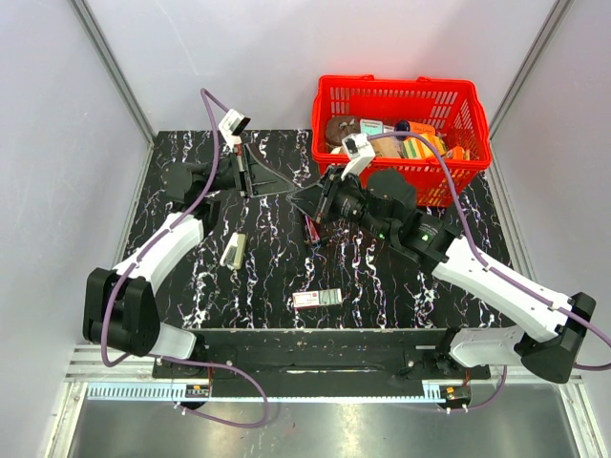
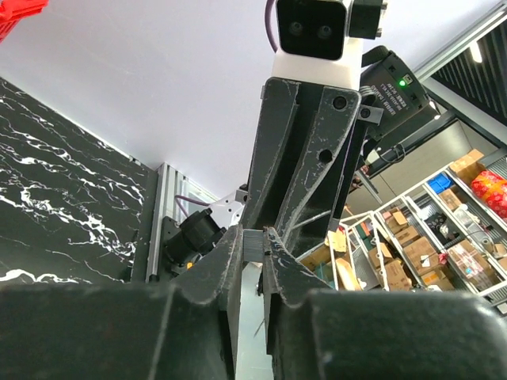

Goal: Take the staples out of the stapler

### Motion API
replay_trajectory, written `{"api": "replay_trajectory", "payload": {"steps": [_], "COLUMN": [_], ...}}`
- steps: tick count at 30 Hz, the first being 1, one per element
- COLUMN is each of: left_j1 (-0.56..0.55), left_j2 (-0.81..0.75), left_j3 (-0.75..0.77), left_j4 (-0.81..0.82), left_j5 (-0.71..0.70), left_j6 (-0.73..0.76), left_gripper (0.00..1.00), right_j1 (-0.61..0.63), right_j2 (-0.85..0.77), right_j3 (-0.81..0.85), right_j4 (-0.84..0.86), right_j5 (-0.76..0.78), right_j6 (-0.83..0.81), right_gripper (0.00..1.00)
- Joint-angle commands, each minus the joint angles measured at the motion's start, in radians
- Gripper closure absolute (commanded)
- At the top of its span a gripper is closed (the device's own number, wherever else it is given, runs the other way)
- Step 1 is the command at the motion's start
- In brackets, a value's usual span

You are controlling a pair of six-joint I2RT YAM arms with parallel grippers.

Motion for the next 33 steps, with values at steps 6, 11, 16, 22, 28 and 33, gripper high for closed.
{"api": "replay_trajectory", "payload": {"steps": [6,11,16,22,28,33], "left_j1": [0.014,0.049,0.049,0.02,-0.061,-0.11], "left_j2": [-0.041,-0.03,-0.002,0.027,0.025,0.013], "left_j3": [0.042,0.103,0.319,0.247,0.154,0.128], "left_j4": [-0.257,-0.561,-1.482,-1.712,-1.77,-1.77], "left_j5": [0.009,0.018,-0.236,-0.529,-0.695,-0.726], "left_j6": [0.216,0.461,1.269,1.589,1.707,1.719], "left_gripper": [0.55,0.43,0.43,0.44,0.46,0.46], "right_j1": [-0.012,-0.01,-0.009,0.056,0.106,0.112], "right_j2": [-0.007,-0.001,0.073,0.154,0.216,0.277], "right_j3": [0.004,-0.039,-0.089,-0.208,-0.269,-0.266], "right_j4": [-0.137,-0.265,-0.466,-0.582,-0.609,-0.594], "right_j5": [0.009,-0.004,-0.004,0.094,0.158,0.15], "right_j6": [-0.02,0.006,0.069,0.171,0.248,0.231], "right_gripper": [0.96,0.97,1.0,1.0,1.0,1.0]}}
